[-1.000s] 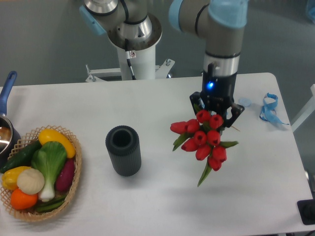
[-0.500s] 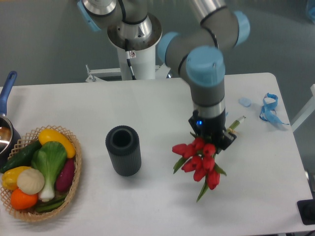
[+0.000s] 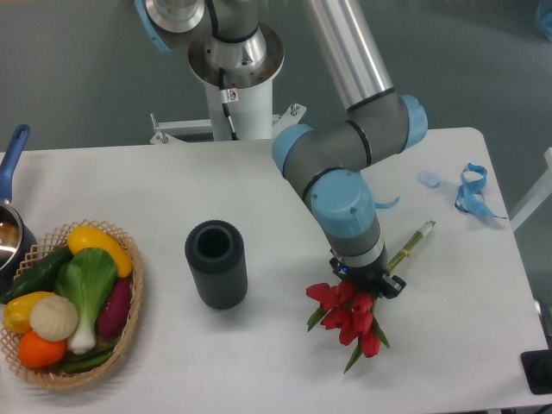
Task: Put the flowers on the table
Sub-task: 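Lower the tulip bouquet down onto the table beside the black vase, then open the gripper to release the tulips and lift away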
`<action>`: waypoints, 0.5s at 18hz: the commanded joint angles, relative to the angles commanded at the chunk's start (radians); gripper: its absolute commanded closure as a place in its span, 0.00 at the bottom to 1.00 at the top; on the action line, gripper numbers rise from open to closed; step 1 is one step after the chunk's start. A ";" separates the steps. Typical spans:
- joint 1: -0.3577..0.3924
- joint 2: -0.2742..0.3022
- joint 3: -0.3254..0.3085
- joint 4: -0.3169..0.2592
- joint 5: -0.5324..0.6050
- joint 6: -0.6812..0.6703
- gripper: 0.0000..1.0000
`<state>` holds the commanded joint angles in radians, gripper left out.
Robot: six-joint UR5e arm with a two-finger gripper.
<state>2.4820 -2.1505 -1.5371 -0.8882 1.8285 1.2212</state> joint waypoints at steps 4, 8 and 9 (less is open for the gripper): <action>-0.002 -0.009 0.000 0.000 -0.009 -0.005 0.49; 0.000 0.021 0.000 0.002 -0.015 0.008 0.04; 0.000 0.041 0.000 0.002 -0.026 0.008 0.00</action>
<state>2.4820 -2.1094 -1.5370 -0.8866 1.8025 1.2287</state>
